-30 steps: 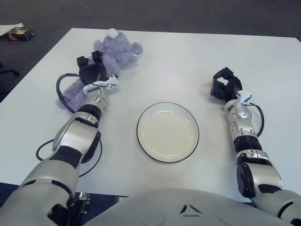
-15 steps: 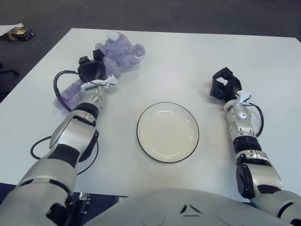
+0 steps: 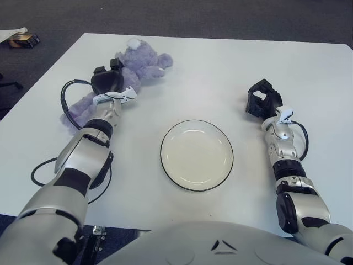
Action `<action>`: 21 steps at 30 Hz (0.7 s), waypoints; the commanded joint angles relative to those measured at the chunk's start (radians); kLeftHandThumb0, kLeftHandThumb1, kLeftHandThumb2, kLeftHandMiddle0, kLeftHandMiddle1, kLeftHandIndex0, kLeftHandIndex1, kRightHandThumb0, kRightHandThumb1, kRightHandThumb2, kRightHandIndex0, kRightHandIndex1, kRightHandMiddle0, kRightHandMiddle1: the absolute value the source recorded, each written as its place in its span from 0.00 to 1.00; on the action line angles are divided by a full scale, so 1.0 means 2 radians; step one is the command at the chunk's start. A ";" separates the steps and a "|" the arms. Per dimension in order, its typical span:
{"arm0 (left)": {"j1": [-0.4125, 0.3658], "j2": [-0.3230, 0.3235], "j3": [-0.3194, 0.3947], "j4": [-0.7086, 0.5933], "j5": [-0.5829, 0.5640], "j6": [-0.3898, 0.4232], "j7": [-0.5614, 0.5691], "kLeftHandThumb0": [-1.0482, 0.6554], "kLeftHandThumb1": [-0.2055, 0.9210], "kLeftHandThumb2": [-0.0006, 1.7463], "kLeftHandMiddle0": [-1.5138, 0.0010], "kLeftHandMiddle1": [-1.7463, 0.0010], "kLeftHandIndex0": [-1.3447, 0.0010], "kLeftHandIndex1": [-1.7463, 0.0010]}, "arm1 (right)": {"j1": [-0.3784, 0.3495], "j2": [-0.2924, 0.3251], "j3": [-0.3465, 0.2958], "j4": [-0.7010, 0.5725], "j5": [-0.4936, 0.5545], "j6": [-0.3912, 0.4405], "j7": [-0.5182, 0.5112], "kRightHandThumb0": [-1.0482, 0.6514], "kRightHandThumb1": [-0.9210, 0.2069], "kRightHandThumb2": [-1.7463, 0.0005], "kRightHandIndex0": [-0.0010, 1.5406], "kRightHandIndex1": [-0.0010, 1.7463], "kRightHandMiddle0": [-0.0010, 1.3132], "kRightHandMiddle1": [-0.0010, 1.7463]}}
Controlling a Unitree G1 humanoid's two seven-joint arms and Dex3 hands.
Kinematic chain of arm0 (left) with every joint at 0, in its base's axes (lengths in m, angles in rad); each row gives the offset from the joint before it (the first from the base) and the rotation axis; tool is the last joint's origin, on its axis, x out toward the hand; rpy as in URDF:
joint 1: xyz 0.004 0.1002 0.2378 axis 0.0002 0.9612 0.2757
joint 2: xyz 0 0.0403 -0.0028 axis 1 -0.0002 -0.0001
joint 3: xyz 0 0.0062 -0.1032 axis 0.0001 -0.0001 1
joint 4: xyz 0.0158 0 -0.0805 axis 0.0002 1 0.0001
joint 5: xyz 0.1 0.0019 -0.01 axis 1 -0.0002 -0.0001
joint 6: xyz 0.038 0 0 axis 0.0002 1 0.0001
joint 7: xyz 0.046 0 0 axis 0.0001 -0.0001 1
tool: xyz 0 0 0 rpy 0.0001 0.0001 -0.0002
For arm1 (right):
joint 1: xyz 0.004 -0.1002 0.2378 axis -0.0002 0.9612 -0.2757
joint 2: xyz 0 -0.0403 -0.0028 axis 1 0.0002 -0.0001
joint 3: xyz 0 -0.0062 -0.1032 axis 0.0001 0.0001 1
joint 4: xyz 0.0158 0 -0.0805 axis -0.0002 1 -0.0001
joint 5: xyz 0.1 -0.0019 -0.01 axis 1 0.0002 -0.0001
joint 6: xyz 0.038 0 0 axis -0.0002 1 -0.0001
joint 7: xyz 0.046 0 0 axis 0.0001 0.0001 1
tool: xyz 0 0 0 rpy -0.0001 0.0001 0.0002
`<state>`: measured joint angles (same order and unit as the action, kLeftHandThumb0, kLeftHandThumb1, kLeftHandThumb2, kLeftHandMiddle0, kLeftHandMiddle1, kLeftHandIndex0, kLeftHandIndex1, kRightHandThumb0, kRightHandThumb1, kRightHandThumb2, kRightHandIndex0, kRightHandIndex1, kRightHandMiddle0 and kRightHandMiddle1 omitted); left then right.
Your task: Put the doll into the plate.
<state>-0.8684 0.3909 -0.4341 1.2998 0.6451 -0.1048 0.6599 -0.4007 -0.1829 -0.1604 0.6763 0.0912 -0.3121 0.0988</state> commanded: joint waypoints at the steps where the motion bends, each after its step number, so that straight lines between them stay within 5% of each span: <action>1: 0.026 -0.008 -0.006 0.014 0.001 -0.011 -0.037 0.62 0.14 0.93 0.36 0.18 0.48 0.00 | 0.039 0.018 0.005 0.024 0.002 0.025 0.002 0.37 0.35 0.39 0.63 1.00 0.35 1.00; 10: 0.024 -0.027 0.019 0.003 -0.028 -0.035 -0.036 0.62 0.18 0.93 0.41 0.10 0.52 0.00 | 0.041 0.016 0.003 0.020 0.003 0.026 0.004 0.37 0.34 0.41 0.63 1.00 0.34 1.00; 21: 0.031 -0.055 0.086 -0.054 -0.118 -0.038 -0.131 0.61 0.20 0.93 0.44 0.05 0.53 0.00 | 0.046 0.013 0.000 0.012 0.005 0.031 0.009 0.37 0.33 0.41 0.63 1.00 0.33 1.00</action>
<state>-0.8549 0.3158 -0.2737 1.2009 0.4365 -0.1900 0.4793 -0.3848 -0.1862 -0.1689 0.6534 0.0961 -0.3059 0.1082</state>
